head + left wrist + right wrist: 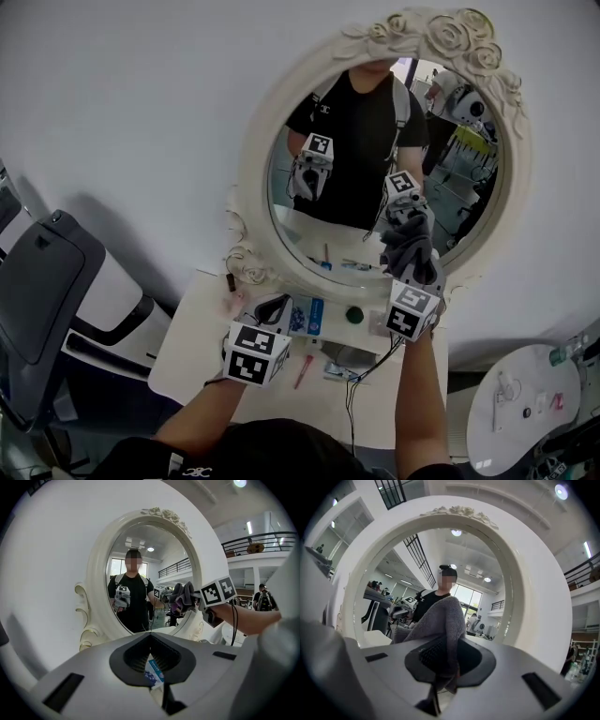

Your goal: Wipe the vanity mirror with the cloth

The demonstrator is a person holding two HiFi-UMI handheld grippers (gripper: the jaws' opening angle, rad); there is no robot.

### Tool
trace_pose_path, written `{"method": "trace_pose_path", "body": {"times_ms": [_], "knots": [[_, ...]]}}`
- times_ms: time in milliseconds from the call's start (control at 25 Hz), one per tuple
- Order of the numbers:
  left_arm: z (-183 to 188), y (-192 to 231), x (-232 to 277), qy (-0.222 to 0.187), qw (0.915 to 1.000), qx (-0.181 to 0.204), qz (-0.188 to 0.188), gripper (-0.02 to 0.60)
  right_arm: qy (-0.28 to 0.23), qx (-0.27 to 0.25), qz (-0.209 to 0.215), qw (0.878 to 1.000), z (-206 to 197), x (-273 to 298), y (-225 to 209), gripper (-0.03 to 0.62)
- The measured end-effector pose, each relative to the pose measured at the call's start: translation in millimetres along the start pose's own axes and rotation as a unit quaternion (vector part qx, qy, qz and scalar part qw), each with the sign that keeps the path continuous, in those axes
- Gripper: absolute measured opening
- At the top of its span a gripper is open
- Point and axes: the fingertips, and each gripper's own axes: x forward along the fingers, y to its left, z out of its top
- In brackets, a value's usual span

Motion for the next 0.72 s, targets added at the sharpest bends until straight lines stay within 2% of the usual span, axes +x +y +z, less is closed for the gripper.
{"method": "trace_pose_path", "body": {"times_ms": [440,720], "knots": [[0.8,-20.7,8.5,0.002,0.9998,0.0,-0.02,0.006,0.067,0.054,-0.024,0.996,-55.7,1.9,-44.5,0.041],[2.9,-28.4,12.2,0.001,0.9997,0.003,-0.026,0.006,0.018,0.073,0.03,0.997,-35.7,-36.0,-20.6,0.041]]}}
